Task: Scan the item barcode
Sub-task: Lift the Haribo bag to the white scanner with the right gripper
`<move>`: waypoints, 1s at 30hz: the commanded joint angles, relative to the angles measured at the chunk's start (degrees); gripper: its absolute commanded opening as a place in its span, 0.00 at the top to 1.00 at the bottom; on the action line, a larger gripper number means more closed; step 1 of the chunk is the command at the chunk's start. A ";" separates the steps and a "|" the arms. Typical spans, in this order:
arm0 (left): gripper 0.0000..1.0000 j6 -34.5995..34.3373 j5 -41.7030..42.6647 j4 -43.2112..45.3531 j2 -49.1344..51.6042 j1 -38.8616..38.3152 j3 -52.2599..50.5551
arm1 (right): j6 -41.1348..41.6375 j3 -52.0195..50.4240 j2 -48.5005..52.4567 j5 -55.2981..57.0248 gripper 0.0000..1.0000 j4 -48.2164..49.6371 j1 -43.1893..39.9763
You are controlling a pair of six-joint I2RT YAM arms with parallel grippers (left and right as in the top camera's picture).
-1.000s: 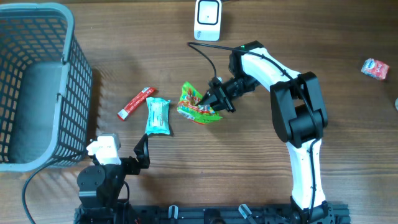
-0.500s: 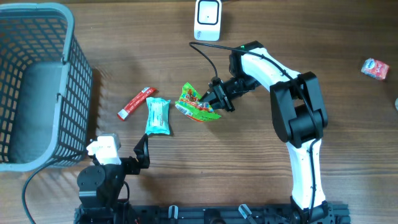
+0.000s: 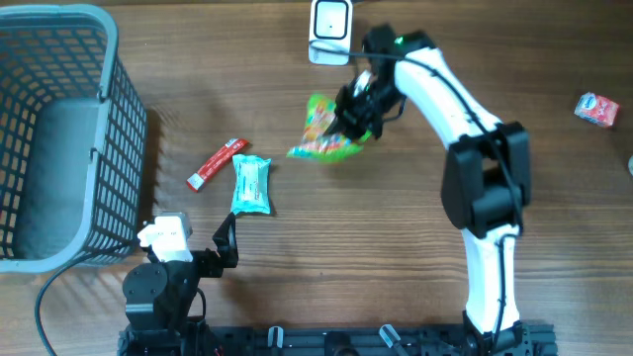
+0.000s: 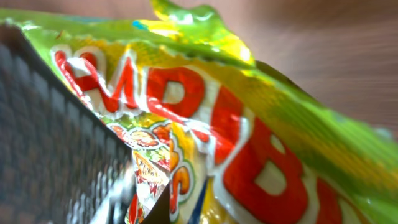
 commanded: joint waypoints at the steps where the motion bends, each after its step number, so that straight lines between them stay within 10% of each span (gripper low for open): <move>1: 0.00 -0.11 -0.52 0.24 -0.39 -0.26 0.04 | 27.91 3.96 -10.01 30.14 0.96 0.59 -0.04; 4: 0.00 -0.11 -0.52 0.26 -0.39 -0.26 0.04 | 36.76 3.89 -10.56 41.29 0.95 5.33 0.15; 20: 0.00 -0.13 -0.52 0.24 -0.39 -0.26 0.04 | 16.35 3.85 2.54 57.46 0.95 56.50 2.73; 30: 0.00 -0.11 -0.52 0.24 -0.39 -0.26 0.04 | 11.98 5.40 3.32 63.67 0.95 52.24 4.02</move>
